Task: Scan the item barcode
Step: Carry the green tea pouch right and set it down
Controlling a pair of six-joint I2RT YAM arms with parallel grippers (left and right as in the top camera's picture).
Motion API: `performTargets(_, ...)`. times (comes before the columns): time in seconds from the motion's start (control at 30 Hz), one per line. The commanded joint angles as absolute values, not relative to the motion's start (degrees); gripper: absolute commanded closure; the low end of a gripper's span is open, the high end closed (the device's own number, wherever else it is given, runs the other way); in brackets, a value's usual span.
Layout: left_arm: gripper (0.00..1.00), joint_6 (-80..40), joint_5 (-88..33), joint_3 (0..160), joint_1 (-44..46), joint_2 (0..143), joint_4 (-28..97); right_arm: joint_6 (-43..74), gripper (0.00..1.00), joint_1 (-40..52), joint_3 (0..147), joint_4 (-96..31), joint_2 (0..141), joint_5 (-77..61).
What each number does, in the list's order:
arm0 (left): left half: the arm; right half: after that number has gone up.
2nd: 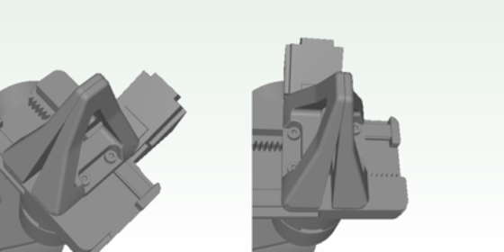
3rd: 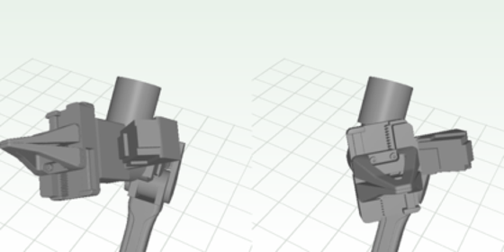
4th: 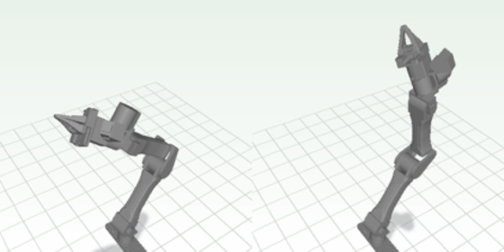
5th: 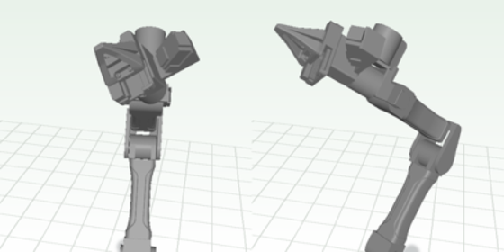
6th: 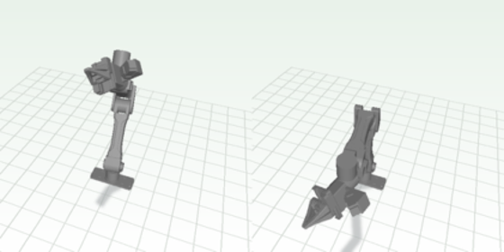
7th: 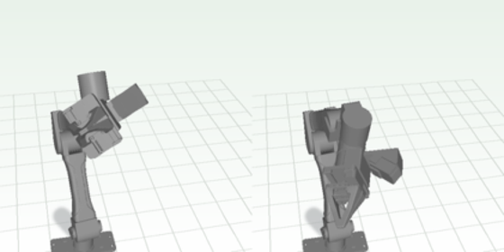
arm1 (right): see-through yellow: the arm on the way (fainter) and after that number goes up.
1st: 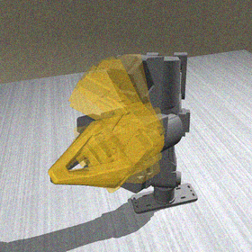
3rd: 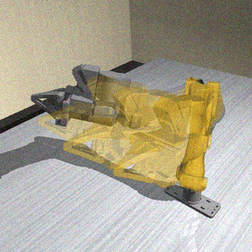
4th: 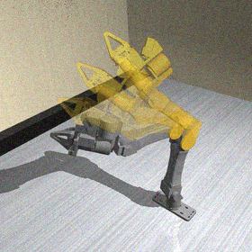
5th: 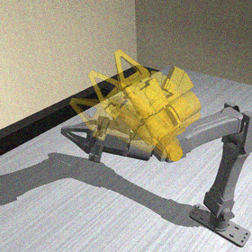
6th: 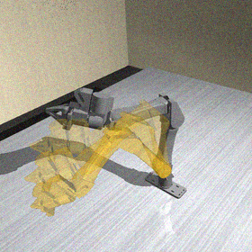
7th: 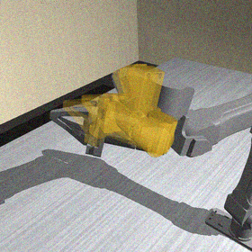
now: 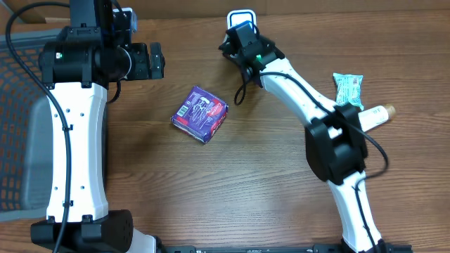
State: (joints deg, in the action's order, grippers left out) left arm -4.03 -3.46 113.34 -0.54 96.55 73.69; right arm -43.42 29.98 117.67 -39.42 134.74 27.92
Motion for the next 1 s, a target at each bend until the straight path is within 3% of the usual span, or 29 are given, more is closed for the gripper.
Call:
performTargets(0.0, 0.0, -2.7, -3.9, 113.7, -0.7, 96.6, 73.5, -17.5, 0.96, 32.8, 119.3, -48.3, 117.5, 18.9)
performTargets(0.1, 0.01, -2.7, -3.9, 113.7, -0.7, 96.6, 73.5, 5.5, 0.96, 33.1, 119.3, -63.0, 111.6, 18.9)
performTargets(0.3, 0.01, -2.7, -3.9, 113.7, -0.7, 96.6, 73.5, 30.6, 0.96, 25.5, 118.1, -81.5, 110.6, 17.3)
performTargets(0.4, 0.01, -2.7, -3.9, 113.7, -0.7, 96.6, 73.5, 32.2, 0.96, 21.0, 112.7, -79.2, 110.8, 14.2)
performTargets(0.87, 0.0, -2.7, -3.9, 113.7, -0.7, 96.6, 73.5, 29.5, 0.95, 8.7, 80.3, -45.4, 110.9, 8.7)
performTargets(0.9, 0.01, -2.7, -3.9, 113.7, -0.7, 96.6, 73.5, 29.5, 0.88, 8.5, 79.5, -45.1, 110.9, 8.7)
performTargets(0.97, 0.01, -2.7, -3.9, 113.7, -0.7, 96.6, 73.5, 29.3, 0.65, 8.4, 79.1, -46.2, 110.9, 8.6)
